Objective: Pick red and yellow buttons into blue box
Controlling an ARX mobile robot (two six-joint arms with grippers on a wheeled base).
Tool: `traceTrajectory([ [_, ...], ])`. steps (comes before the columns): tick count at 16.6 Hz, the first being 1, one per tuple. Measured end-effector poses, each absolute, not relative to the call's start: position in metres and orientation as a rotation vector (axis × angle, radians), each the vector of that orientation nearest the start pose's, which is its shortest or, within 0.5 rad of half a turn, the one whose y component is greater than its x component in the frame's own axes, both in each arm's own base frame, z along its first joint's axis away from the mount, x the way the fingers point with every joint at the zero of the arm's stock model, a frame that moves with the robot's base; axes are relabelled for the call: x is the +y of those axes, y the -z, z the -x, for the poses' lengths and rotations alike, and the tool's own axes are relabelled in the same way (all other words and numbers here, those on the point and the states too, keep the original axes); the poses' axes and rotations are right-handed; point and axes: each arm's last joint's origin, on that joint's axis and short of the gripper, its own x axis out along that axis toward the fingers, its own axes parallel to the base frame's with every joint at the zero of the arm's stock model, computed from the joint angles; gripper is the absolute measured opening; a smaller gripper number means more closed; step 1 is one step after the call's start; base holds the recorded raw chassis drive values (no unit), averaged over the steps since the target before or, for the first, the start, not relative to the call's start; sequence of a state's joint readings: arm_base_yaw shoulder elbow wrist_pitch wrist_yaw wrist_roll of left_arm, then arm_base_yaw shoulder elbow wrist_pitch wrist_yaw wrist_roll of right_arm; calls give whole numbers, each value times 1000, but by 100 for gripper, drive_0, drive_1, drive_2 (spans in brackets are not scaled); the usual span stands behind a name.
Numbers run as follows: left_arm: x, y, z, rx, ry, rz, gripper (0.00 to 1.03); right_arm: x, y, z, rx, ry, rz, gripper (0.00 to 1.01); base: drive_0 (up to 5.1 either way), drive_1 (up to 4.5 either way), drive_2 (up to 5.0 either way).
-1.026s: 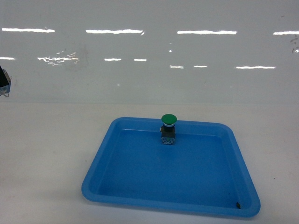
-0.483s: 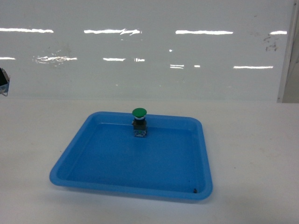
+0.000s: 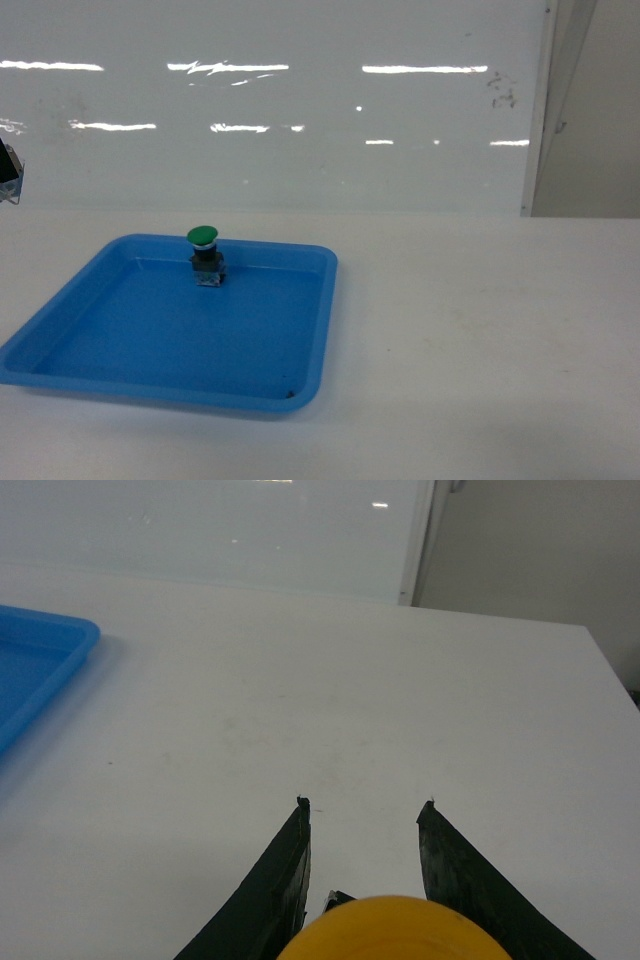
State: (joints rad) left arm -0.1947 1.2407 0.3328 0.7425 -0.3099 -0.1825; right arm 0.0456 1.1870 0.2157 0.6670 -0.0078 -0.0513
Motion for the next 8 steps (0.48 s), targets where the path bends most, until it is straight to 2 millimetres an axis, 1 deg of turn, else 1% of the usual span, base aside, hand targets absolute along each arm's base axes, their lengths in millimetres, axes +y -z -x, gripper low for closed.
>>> traceTrajectory([
  [5, -35, -181, -224, 150, -129, 141, 23, 9, -151, -201, 303, -60, 57, 30, 497, -239, -239],
  [8, -35, -181, -224, 154, -130, 139, 23, 9, -151, -201, 303, -60, 57, 30, 456, -399, -77],
])
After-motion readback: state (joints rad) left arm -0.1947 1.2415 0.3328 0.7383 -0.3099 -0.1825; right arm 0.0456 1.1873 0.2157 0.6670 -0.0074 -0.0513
